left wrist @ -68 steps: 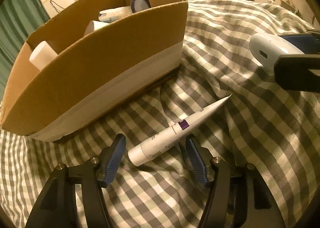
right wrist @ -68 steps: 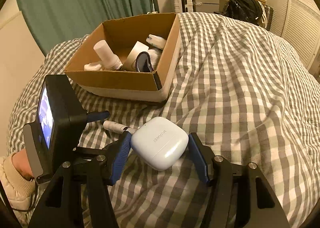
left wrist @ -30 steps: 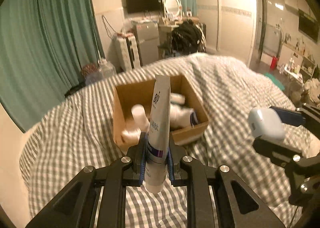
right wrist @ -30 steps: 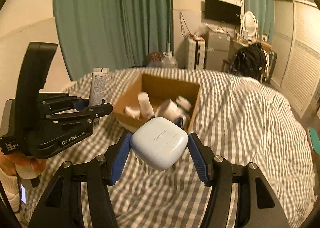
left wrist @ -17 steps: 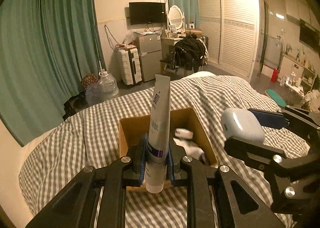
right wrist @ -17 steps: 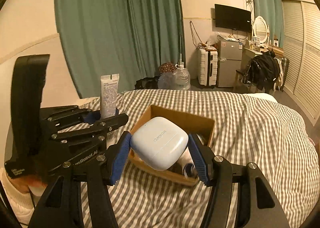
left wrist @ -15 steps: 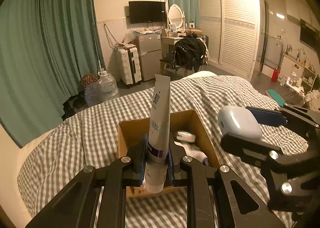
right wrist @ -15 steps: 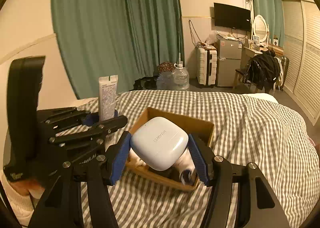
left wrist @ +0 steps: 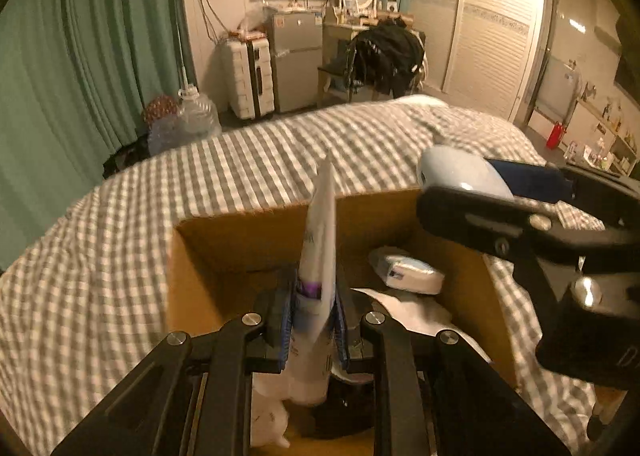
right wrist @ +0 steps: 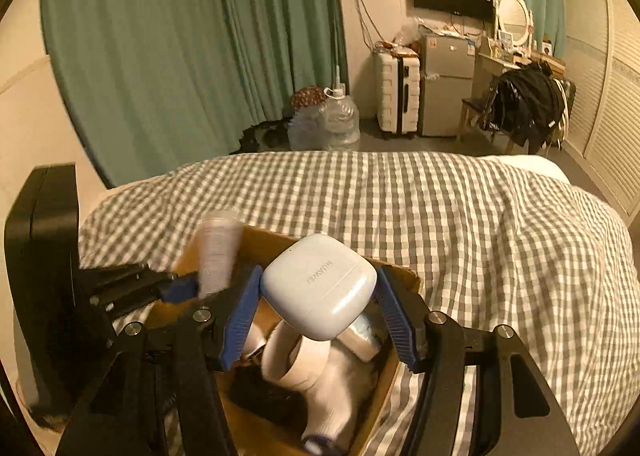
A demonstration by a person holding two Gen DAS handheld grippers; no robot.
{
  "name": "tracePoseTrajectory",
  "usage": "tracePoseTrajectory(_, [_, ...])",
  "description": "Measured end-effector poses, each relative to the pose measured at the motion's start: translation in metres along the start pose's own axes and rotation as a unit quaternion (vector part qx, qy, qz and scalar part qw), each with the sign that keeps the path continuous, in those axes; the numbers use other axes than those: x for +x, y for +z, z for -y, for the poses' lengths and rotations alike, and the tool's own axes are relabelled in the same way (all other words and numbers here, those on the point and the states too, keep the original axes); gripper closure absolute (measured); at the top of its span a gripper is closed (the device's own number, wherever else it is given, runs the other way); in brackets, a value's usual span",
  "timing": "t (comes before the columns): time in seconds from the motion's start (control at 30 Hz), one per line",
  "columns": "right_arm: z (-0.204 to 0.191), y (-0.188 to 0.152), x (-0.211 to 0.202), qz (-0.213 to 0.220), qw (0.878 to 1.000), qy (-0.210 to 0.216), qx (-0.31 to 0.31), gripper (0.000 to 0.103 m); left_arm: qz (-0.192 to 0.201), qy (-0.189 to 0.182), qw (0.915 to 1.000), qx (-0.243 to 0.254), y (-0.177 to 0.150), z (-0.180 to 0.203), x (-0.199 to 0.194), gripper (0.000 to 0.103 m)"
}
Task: Organize objects
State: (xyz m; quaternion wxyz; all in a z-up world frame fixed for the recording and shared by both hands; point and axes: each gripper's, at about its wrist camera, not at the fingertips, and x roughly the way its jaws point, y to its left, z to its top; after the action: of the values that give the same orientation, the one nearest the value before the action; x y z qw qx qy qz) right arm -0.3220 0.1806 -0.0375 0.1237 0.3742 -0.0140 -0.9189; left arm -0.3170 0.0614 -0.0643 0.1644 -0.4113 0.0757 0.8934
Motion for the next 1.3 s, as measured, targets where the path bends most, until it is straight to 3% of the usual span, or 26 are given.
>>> tracePoseTrajectory(0.3, [0.012, -0.015, 0.04, -0.039, 0.999, 0.007, 0.003, 0.045, -0.03, -0.011, 0.9994, -0.011, -0.011, -0.011, 0.033, 0.085])
tracePoseTrajectory(0.53, [0.012, -0.021, 0.049, -0.056, 0.998, 0.003, 0.005, 0.044, -0.028, -0.019, 0.9993, -0.015, -0.019, -0.014, 0.03, 0.085])
tracePoseTrajectory(0.8, [0.014, -0.017, 0.038, -0.026, 0.999, 0.011, 0.016, 0.026, -0.019, -0.023, 0.9995, -0.01, -0.014, -0.013, 0.022, 0.082])
tracePoseTrajectory(0.9, [0.014, -0.015, 0.032, -0.015, 1.0, 0.01, 0.024, 0.023, -0.014, -0.018, 0.9997, -0.013, -0.01, -0.012, 0.018, 0.065])
tracePoseTrajectory(0.93, [0.015, -0.014, 0.031, -0.014, 0.999, 0.011, 0.027, 0.022, -0.011, -0.016, 0.9997, -0.016, -0.009, -0.013, 0.016, 0.053])
tracePoseTrajectory(0.97, [0.016, -0.013, 0.029, -0.011, 0.999, 0.01, 0.028, 0.019, -0.007, -0.013, 0.9997, -0.02, -0.007, -0.014, 0.013, 0.047])
tracePoseTrajectory(1.1, [0.019, -0.005, 0.016, 0.008, 0.999, -0.009, 0.037, 0.014, 0.011, -0.008, 0.9995, -0.027, -0.003, -0.018, -0.006, 0.039])
tracePoseTrajectory(1.17, [0.017, -0.003, 0.004, 0.021, 0.999, -0.008, 0.044, 0.009, 0.023, -0.002, 0.9994, -0.025, -0.003, -0.019, -0.018, 0.028])
tracePoseTrajectory(1.3, [0.012, 0.005, -0.029, 0.053, 0.997, -0.02, 0.048, 0.005, 0.049, 0.01, 0.9986, -0.018, 0.0, -0.017, -0.053, 0.024])
